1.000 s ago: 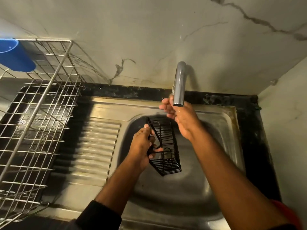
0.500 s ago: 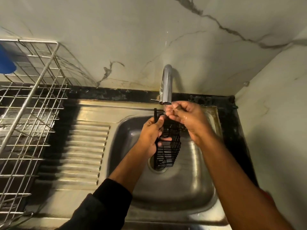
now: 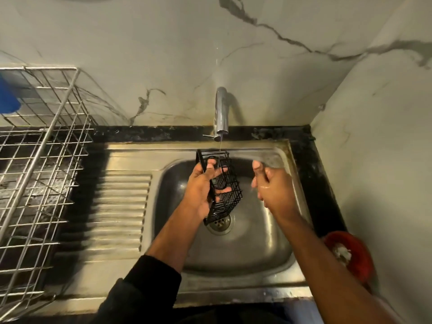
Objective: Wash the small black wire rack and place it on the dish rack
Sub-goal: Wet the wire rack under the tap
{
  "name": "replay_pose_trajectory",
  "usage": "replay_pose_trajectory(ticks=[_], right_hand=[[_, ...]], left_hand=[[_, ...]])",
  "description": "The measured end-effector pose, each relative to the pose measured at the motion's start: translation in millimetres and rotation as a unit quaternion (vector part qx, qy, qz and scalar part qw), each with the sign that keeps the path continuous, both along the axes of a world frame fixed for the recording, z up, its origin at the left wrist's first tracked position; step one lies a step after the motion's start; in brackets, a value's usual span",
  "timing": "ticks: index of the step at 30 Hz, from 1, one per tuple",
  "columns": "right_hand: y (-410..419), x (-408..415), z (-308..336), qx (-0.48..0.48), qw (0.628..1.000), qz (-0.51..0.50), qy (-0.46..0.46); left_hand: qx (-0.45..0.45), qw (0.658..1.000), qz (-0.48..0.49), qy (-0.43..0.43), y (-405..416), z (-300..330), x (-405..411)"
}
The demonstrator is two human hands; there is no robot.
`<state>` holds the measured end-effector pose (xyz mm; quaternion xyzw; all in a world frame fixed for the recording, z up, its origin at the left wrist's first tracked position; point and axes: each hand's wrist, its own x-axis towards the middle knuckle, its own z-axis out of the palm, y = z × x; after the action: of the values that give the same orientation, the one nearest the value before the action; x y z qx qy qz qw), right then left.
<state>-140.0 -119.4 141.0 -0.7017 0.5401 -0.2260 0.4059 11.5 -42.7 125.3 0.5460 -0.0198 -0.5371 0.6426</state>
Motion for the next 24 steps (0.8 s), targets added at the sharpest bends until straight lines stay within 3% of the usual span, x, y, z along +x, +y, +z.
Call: replay_pose_trajectory(ticks=[4,8,12,24], right_hand=[[15.9,-12.9,-21.7,-0.014,0.985,0.056,0.16],[25.5,-36.1,-30.4,-0.034,0.992,0.085,0.091],[39.8,-57.9,-28.2,-0.021,0.991,0.079,0.105],[62.2,-158.1,-25.7,0.022,0.991,-0.04,0.123]], left_hand=[[-0.014,1.0,0.011,0.0,21.7,6.7,-11.0],[-0.009,1.0,0.001,-0.02,46.2,5.8,-30.8],[-0.013,1.0,-0.017,-0.014,60.9,10.4,-50.8],[0.009,0.985,-0.11,-0.132,51.8,14.4,-117.7]])
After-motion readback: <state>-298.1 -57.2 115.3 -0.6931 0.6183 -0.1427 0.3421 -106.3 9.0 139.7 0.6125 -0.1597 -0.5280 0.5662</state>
